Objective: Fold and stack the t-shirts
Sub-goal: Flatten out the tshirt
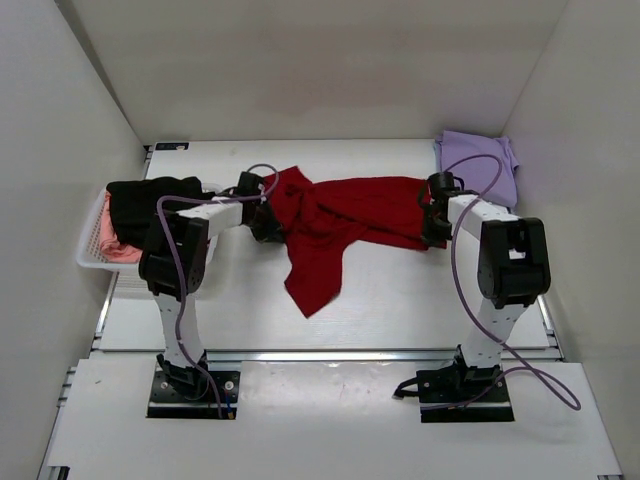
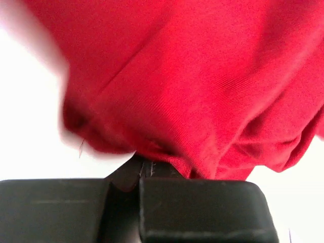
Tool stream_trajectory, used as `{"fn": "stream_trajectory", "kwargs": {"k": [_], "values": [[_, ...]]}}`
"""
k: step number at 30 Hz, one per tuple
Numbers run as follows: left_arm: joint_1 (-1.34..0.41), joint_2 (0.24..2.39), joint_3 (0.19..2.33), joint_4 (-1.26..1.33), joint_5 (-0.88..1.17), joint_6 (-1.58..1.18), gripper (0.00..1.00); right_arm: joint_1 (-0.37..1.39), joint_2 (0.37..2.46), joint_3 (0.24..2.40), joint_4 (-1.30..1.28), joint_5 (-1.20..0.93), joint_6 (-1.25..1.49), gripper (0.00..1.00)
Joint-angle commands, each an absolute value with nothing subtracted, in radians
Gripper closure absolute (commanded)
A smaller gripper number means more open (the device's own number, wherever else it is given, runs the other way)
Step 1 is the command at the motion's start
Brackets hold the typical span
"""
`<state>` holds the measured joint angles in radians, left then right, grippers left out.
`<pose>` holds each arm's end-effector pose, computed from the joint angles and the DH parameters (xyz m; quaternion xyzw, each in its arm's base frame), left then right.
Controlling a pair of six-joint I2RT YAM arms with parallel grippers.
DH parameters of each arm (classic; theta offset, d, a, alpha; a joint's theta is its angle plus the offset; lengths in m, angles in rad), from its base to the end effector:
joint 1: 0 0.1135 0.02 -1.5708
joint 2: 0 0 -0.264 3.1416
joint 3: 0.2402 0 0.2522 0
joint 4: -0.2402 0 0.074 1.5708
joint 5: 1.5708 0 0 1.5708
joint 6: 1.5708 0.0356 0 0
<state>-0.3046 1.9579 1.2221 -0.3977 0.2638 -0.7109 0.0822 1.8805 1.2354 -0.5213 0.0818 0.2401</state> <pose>0.3668 -0.1250 0.1399 -0.1673 0.9536 -0.2167 0.1255 0.3743 0.0279 0.1649 0.0854 0.9751 -0.0073 0.2045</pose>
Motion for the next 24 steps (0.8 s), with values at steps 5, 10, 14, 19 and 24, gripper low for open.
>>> {"fn": "stream_trajectory", "kwargs": {"k": [5, 10, 14, 19, 24], "values": [[-0.209, 2.147, 1.629, -0.569, 0.121, -0.589, 0.98, 0.029, 1.668, 1.052, -0.704, 0.170, 0.302, 1.00], [-0.209, 2.148, 1.746, -0.598, 0.234, -0.572, 0.35, 0.003, 1.620, 0.999, -0.707, 0.147, 0.316, 1.00], [-0.212, 1.958, 1.559, -0.508, 0.313, -0.609, 0.83, 0.023, 1.637, 1.022, -0.719, 0.161, 0.299, 1.00], [-0.238, 1.750, 1.205, -0.454, 0.345, -0.627, 0.67, 0.035, 1.641, 1.035, -0.709, 0.143, 0.313, 1.00], [-0.316, 1.686, 0.999, -0.385, 0.365, -0.676, 0.42, 0.052, 1.643, 1.023, -0.695, 0.135, 0.313, 1.00]]}}
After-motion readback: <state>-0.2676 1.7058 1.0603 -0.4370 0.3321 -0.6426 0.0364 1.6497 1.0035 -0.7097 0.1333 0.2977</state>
